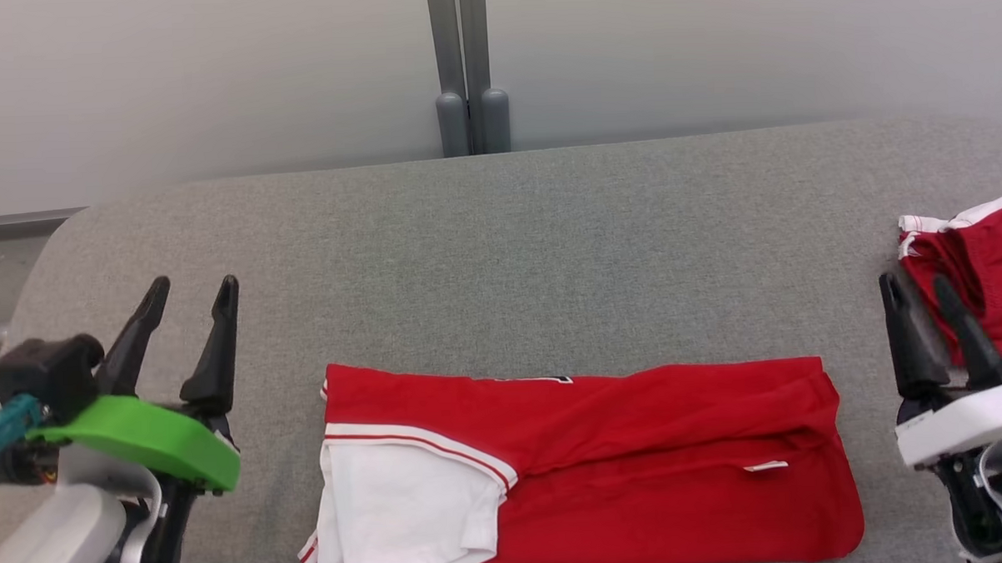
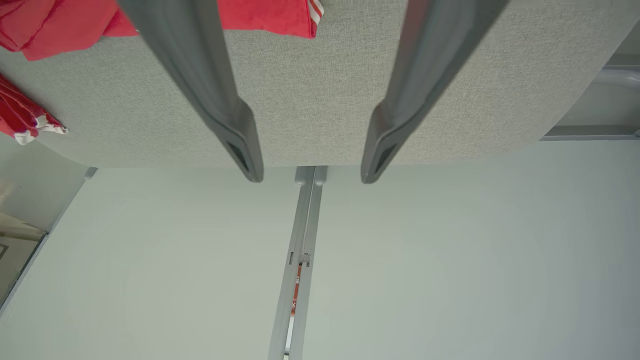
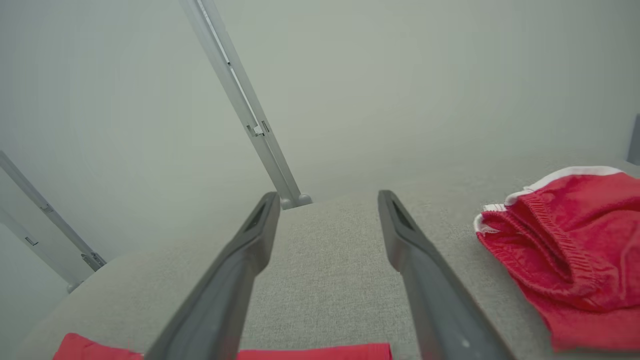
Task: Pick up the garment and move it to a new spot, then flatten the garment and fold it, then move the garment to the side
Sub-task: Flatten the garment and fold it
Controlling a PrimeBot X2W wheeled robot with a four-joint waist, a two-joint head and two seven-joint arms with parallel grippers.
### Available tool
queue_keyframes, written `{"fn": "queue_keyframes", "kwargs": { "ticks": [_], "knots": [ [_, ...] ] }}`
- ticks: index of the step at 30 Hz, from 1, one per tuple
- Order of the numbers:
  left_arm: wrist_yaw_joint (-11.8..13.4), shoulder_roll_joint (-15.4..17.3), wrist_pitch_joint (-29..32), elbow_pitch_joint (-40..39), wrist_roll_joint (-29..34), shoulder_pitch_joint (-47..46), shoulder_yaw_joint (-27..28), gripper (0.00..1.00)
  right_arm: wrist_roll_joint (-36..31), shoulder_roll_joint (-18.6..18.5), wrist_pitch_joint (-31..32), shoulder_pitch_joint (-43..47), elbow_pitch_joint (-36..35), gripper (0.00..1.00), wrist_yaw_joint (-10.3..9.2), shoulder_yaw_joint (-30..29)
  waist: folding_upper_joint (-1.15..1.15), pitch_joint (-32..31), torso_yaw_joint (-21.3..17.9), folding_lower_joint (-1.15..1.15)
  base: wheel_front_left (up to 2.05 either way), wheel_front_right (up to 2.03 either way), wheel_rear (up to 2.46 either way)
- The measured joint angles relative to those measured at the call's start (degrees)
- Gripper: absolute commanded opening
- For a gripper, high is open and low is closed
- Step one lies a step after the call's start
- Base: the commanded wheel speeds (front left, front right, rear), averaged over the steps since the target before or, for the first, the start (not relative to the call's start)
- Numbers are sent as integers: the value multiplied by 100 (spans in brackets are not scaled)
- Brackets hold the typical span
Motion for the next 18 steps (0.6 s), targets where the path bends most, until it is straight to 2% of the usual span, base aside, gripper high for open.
{"fn": "queue_keyframes", "kwargs": {
  "ticks": [3, 5, 8, 10, 13, 18],
  "knots": [
    [201, -289, -176, -34, 269, 537, 326, 100, -348, 380, 0, 365, -136, 100, 0, -307, 0, 11, 12, 0, 0, 0, 0],
    [293, -620, -183, -144, 701, 869, 793, 100, -520, 543, -1, 511, -238, 100, 0, -455, 0, 22, 16, 0, 0, 0, 0],
    [272, -1135, -200, -259, 1323, 1440, 1435, 100, -719, 745, -1, 733, -294, 100, 0, -577, 0, 45, 12, 0, 0, 0, 0],
    [145, -1557, -200, -272, 1672, 1874, 1825, 100, -862, 814, -1, 839, -303, 100, 0, -606, 0, 67, 5, 0, 0, 0, 0],
    [-121, -2005, -200, -236, 2016, 2150, 2205, 100, -972, 850, -1, 882, -310, 100, 0, -614, 0, 109, 1, 0, 0, 0, 0],
    [-569, -2424, -200, -74, 2470, 2242, 2550, 100, -1023, 848, 194, 888, -178, 100, 0, -572, 0, 179, 19, 0, 0, 0, 0]
  ]
}}
